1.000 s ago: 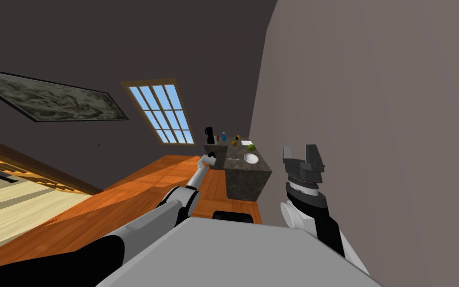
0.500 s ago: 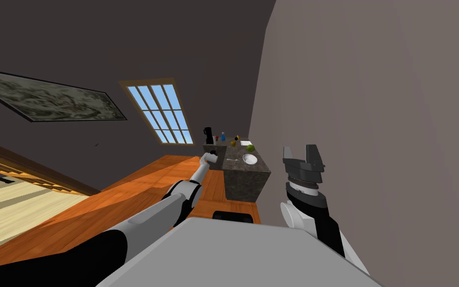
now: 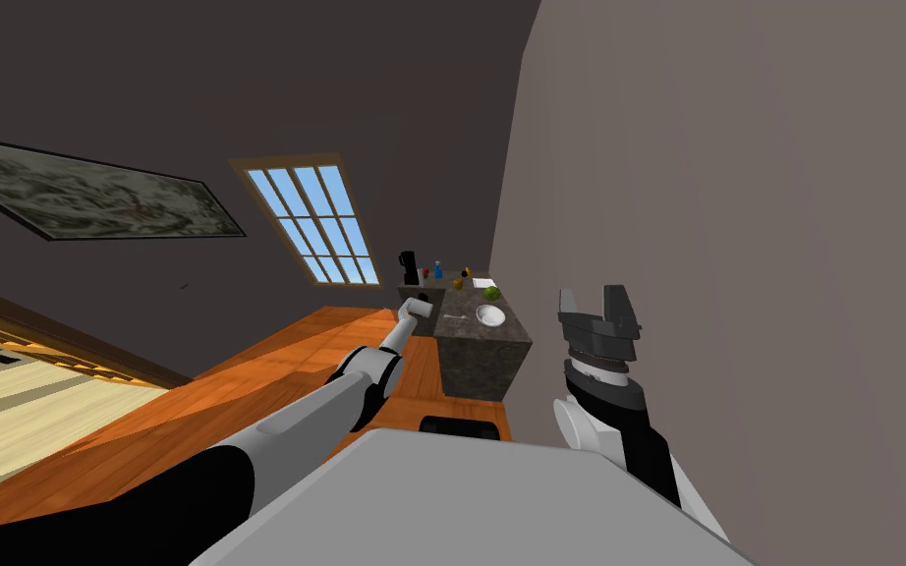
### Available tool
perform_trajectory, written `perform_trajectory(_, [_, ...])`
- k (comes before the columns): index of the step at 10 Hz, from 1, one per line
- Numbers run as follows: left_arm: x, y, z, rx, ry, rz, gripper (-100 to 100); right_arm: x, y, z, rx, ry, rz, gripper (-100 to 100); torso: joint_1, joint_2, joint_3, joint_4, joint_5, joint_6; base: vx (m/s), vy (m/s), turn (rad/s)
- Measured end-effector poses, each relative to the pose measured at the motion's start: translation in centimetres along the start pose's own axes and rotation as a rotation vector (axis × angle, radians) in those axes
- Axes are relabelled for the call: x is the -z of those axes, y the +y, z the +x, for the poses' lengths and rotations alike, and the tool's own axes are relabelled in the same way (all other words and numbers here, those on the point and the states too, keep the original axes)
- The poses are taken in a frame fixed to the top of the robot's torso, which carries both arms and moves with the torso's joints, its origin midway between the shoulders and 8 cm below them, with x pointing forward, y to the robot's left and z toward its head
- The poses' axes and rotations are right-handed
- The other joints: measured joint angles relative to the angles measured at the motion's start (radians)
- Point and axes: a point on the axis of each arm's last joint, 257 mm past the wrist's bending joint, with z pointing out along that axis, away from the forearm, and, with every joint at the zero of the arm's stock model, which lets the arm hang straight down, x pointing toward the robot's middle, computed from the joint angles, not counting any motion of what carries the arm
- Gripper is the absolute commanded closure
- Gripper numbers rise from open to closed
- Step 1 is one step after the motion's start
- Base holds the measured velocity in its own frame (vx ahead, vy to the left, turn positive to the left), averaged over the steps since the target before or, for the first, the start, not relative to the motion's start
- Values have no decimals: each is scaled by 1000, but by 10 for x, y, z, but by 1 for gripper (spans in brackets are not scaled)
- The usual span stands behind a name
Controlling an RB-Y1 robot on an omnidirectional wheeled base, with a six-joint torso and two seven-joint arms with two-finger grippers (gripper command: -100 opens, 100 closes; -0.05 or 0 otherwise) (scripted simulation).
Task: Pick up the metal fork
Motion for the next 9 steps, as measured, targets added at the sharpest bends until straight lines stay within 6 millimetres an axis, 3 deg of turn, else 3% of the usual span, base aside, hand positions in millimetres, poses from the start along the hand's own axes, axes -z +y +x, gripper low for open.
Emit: perform_trajectory(9, [12, 34, 37, 72, 64, -272, -100, 0, 0, 0, 0, 0, 0, 0, 0, -1, -1, 0, 0, 0, 46, -51, -4])
